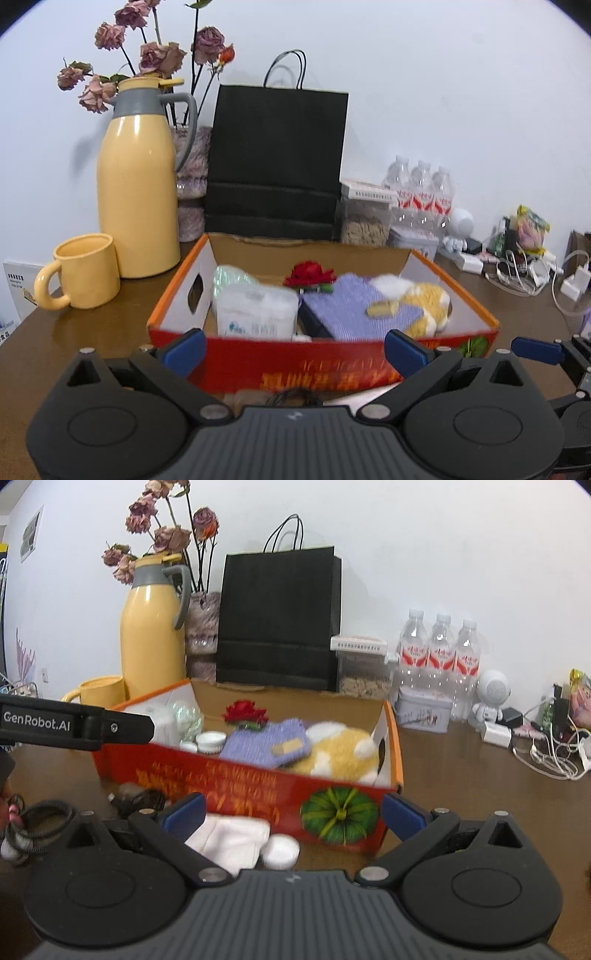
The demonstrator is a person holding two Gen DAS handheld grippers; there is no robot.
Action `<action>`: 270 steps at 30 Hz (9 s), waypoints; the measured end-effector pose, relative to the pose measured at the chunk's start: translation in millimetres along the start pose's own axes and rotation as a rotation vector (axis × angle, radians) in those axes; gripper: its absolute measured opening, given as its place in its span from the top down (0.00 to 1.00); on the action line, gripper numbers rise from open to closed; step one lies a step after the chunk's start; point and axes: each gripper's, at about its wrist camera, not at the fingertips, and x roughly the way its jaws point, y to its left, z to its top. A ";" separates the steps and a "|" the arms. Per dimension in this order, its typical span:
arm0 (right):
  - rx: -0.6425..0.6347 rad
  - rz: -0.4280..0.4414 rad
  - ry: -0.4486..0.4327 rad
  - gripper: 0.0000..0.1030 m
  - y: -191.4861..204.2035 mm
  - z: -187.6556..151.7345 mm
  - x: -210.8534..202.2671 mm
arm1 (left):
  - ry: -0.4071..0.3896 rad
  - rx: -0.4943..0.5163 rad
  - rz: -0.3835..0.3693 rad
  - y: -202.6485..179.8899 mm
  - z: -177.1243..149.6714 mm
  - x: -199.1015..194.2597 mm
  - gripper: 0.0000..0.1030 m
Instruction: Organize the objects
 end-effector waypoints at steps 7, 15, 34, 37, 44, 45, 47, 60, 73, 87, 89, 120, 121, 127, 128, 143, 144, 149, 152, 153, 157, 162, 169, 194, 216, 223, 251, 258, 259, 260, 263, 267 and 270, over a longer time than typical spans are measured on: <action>-0.011 0.004 0.065 0.00 7.8 -15.4 -8.1 | 0.060 0.032 0.001 6.5 -19.9 -0.1 0.00; -0.016 -0.025 0.196 0.00 3.8 -28.2 0.3 | 0.098 0.029 0.016 20.3 -32.0 -1.4 0.00; -0.054 0.197 0.235 0.44 -13.0 -19.0 35.1 | 0.133 0.005 0.006 27.1 -32.1 2.2 0.00; -0.045 0.201 0.224 0.70 -15.4 -19.0 32.3 | 0.138 0.004 0.005 27.2 -32.8 3.3 0.00; -0.032 0.190 0.220 0.84 -15.8 -22.0 24.4 | 0.147 0.007 0.005 27.1 -33.1 5.1 0.00; -0.029 0.183 0.217 0.86 -16.1 -22.4 23.3 | 0.148 0.009 0.006 27.0 -33.1 5.5 0.00; -0.024 0.166 0.206 0.89 -16.1 -22.7 20.4 | 0.150 0.011 0.007 26.8 -33.3 6.0 0.00; 0.043 0.028 0.098 0.89 -21.1 -20.3 -2.2 | 0.192 -0.002 0.039 22.8 -34.1 25.0 0.00; 0.036 0.050 0.051 0.89 -12.5 -16.7 -10.4 | 0.242 -0.051 0.099 10.2 -28.0 56.3 0.39; 0.038 0.048 0.042 0.89 -13.2 -16.8 -11.0 | 0.206 -0.015 0.068 5.1 -30.9 37.8 0.62; 0.039 0.048 0.039 0.89 -13.8 -16.8 -11.6 | 0.188 -0.009 0.058 3.3 -30.6 33.0 0.62; 0.001 0.077 -0.079 0.89 -4.6 28.4 -16.4 | -0.001 0.071 -0.039 -36.7 25.7 -4.6 0.62; -0.004 0.079 -0.082 0.89 -3.4 32.1 -14.2 | -0.009 0.071 -0.040 -38.0 29.8 -2.8 0.62; -0.038 0.070 -0.103 0.89 5.2 52.5 4.7 | -0.022 0.050 -0.018 -42.9 47.9 16.6 0.62; -0.038 0.070 -0.104 0.89 5.8 54.7 9.0 | -0.020 0.044 -0.015 -42.9 50.1 21.1 0.62; 0.010 0.069 -0.077 0.89 -7.1 65.9 70.6 | 0.012 0.003 0.035 -26.4 70.1 83.5 0.62; 0.011 0.070 -0.074 0.89 -8.0 65.9 73.3 | 0.017 0.004 0.036 -26.2 69.9 86.3 0.62; 0.024 0.062 -0.052 0.87 -13.2 63.6 82.8 | 0.038 0.001 0.061 -23.7 65.6 97.3 0.47; 0.040 0.044 -0.018 0.52 -18.4 59.1 88.1 | 0.018 -0.011 0.081 -21.0 64.3 97.6 0.04; 0.050 0.037 -0.015 0.29 -20.3 58.1 88.4 | -0.005 -0.016 0.083 -20.3 63.9 94.9 0.04; 0.050 0.003 -0.040 0.04 -21.9 58.5 84.3 | -0.031 -0.015 0.086 -20.2 65.2 90.4 0.01; 0.041 -0.001 -0.046 0.00 -20.3 59.6 82.2 | -0.014 -0.022 0.091 -20.1 63.4 91.8 0.01; 0.026 -0.012 -0.030 0.00 -17.5 56.7 84.2 | -0.007 -0.034 0.088 -20.1 59.0 90.9 0.00; -0.031 -0.025 -0.082 0.00 4.4 23.0 23.2 | -0.054 -0.032 0.070 -1.3 25.5 26.0 0.00; -0.062 0.074 0.150 0.00 64.1 -10.1 27.3 | 0.098 -0.026 0.081 51.5 -23.9 -2.8 0.00; -0.047 0.040 0.240 0.00 71.7 -7.2 54.6 | 0.128 -0.083 0.073 65.7 -22.3 -1.4 0.00; 0.084 -0.011 0.026 0.21 6.6 -16.2 -15.6 | 0.165 -0.071 0.094 63.5 -27.7 10.1 0.00; 0.156 -0.075 0.025 0.19 -25.4 -25.5 -25.0 | 0.178 -0.039 0.090 46.9 -29.8 18.7 0.00; 0.162 -0.082 0.023 0.19 -26.6 -25.5 -24.9 | 0.182 -0.042 0.082 43.6 -30.0 20.6 0.00; 0.162 -0.087 0.022 0.19 -26.2 -26.2 -25.4 | 0.185 -0.045 0.070 39.4 -30.2 22.8 0.00; 0.157 -0.090 0.019 0.19 -25.0 -26.9 -25.9 | 0.188 -0.047 0.076 27.2 -30.1 30.4 0.01; 0.154 -0.079 0.012 0.19 -24.8 -26.9 -28.4 | 0.189 -0.050 0.152 17.4 -27.9 42.3 0.05; 0.154 -0.067 0.012 0.19 -24.4 -26.5 -28.1 | 0.218 -0.063 0.201 15.9 -27.6 54.5 0.14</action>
